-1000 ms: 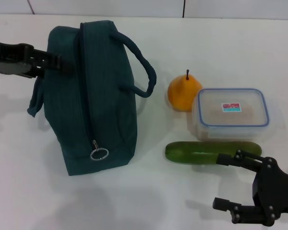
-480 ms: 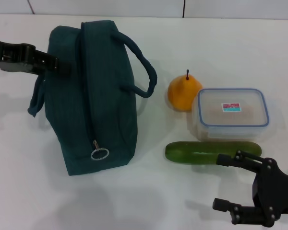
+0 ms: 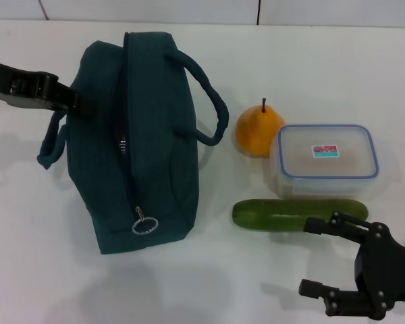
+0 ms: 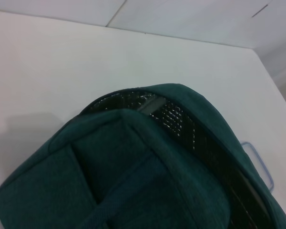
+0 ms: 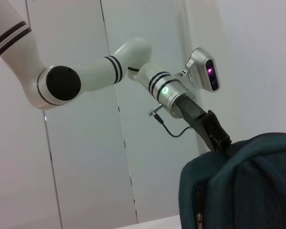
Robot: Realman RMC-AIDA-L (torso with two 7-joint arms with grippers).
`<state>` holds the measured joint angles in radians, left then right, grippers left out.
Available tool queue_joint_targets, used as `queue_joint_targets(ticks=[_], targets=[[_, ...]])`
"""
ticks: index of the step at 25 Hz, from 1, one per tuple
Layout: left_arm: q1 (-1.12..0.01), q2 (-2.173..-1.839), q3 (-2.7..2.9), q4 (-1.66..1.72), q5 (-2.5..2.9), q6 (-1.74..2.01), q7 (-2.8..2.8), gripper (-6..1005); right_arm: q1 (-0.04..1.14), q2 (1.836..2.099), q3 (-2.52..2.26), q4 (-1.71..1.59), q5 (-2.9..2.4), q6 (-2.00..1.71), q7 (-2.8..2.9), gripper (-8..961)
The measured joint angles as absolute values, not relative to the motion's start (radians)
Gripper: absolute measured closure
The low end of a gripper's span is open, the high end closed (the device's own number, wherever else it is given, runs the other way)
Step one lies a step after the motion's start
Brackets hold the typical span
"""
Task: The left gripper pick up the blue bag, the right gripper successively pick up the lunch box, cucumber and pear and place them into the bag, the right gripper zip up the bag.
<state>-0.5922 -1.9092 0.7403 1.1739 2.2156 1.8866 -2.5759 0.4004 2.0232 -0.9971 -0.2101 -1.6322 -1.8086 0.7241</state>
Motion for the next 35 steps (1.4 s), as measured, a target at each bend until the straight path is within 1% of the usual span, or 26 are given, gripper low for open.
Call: queue_joint_targets(ticks=[1, 4, 10, 15, 23, 27, 35], targets=[[-0.593, -1.909, 0.743, 1.174, 2.216, 1.887, -2.577, 760, 0.401, 2.023, -0.997, -0.210, -1.632, -1.809, 0.724, 121], [-0.594, -1.909, 0.740, 1.174, 2.211, 1.887, -2.581, 952, 0.400, 2.023, -0.996, -0.210, -1.632, -1.810, 0.724, 122], [-0.590, -1.909, 0.738, 1.174, 2.165, 1.896, -2.584, 948, 0.392, 2.021, -0.988, -0.154, -1.532, -1.858, 0.726, 122], [-0.583, -1.908, 0.732, 1.173, 2.118, 1.909, -2.587, 951, 0.372, 2.018, -0.987, -0.025, -1.284, -1.936, 0.736, 123], [-0.578, -1.899, 0.724, 1.177, 2.073, 1.923, -2.597, 957, 0.316, 2.015, -0.986, 0.102, -0.895, -1.964, 1.088, 123], [-0.578, -1.898, 0.724, 1.174, 2.051, 1.928, -2.605, 958, 0.294, 2.013, -0.986, 0.109, -0.795, -1.908, 1.312, 124], [-0.578, -1.902, 0.729, 1.181, 2.031, 1.934, -2.612, 958, 0.294, 2.013, -0.997, 0.106, -0.791, -1.634, 1.619, 124]])
